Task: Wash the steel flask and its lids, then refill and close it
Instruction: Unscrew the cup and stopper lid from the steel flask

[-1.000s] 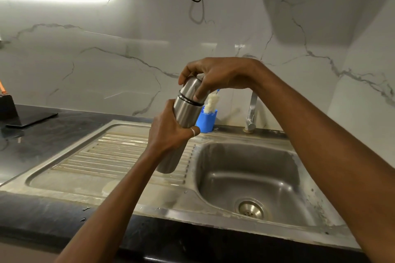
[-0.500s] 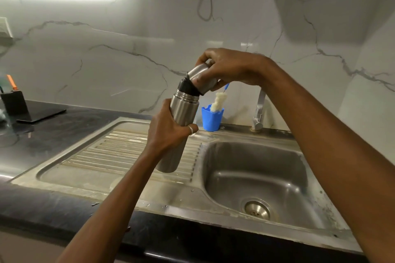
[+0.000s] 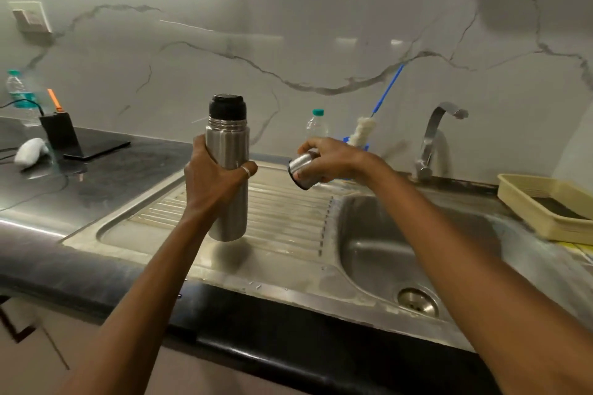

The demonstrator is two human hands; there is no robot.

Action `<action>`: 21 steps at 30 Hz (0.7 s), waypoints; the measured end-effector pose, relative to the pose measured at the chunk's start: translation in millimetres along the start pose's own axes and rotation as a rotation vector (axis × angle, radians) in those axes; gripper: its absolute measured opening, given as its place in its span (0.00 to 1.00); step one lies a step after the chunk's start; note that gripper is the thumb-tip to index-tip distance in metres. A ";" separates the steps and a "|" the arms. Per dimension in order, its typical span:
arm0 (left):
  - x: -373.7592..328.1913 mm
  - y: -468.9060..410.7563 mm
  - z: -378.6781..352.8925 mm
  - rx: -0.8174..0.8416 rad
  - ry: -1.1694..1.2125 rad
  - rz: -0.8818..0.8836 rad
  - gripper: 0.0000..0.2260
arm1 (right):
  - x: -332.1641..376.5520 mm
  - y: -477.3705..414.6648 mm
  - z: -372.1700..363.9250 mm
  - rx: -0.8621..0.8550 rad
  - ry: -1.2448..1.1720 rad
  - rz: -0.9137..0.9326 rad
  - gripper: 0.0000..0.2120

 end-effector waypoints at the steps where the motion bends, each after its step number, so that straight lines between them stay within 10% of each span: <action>1: 5.0 0.6 3.8 -0.004 -0.003 0.008 0.31 | -3.2 -5.6 -8.8 0.008 -0.029 -0.002 0.20; 21: 30.7 3.7 9.4 -0.041 0.002 0.015 0.31 | -39.3 -47.4 -83.8 0.044 -0.070 0.002 0.39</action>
Point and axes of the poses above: each hand's wrist, its own y-axis away from the middle knuckle, its own z-axis out of the back of the hand, x = y × z, the point moved 2 cm from there along -y, towards the middle knuckle, and after that the axes turned 15 degrees about x, right-handed, at the moved point
